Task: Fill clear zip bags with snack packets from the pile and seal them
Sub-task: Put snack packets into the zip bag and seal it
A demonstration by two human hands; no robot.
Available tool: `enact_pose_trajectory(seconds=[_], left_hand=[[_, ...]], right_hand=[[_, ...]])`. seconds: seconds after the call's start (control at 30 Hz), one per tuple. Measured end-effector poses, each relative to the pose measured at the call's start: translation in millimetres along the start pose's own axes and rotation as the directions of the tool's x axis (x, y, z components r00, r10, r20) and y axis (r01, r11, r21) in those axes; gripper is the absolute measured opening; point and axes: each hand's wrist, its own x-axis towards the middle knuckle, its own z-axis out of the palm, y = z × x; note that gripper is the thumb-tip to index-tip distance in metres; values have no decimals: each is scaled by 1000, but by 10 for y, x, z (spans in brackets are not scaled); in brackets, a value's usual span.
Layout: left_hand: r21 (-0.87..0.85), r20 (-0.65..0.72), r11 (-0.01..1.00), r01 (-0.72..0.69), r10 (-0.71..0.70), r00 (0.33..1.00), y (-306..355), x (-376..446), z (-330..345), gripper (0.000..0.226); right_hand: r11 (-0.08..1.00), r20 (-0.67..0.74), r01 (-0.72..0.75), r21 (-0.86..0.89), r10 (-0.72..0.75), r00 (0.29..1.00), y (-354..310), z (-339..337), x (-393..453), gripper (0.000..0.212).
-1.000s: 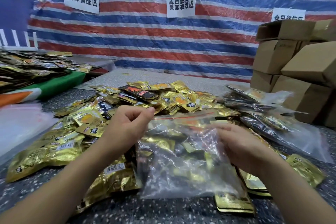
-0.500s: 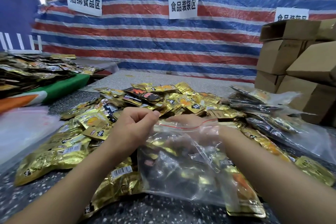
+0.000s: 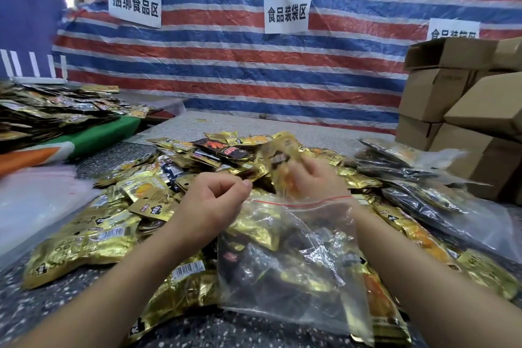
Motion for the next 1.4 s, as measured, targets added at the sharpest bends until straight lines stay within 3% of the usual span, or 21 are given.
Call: enact_pose_trajectory(seconds=[0.07,0.13,0.2,0.27,0.4,0.53,0.7,0.9,1.0,1.13,1.2,1.4], left_hand=[[7,1,1000,4,-4,1000,5,1,9,48],[16,1,1000,9,-9,1000,9,3,11,46],[25,3,1000,11,-11,1000,2,4,12,45],[25,25,1000,12,-13,1000,-8,4,20,44],[51,71,999,-8,4,997,-27,-19,45,48],[115,68,993,-37,29,997,-40,-23,38,50],[113,43,992,-47,43,998,-39,-22,60,50],[103,2,994,-42,42,999,-42,-24,38,53],[98,-26,994,-46,49,998,-21,-15,34,52],[83,-76,995,-56,62,995,1,-8,28,55],[87,-101,994,-68,77,992,3,-10,32,56],[108,-98,991,-76,86,991,4,-7,13,52]], right_hand=[[967,-173,-143,212,181,968,-79,-173,30,33],[824,-152,-200,530,324,934,-167,-344,30,35],[612,-45,-182,770,336,941,-217,-460,2,38],[510,-3,-161,845,307,952,-236,-572,-47,41],[440,46,-132,888,201,979,-215,-695,-94,39],[534,141,-174,827,102,985,-225,-661,-100,21],[599,170,-115,792,-35,985,-302,-656,-96,18],[796,260,-64,603,-120,958,-305,-631,-103,15],[907,353,-3,420,-160,922,-309,-695,-121,22],[973,473,28,228,-136,870,-362,-701,-160,39],[985,529,28,167,-114,841,-393,-682,-195,35],[999,550,44,30,-53,833,-439,-670,-223,40]])
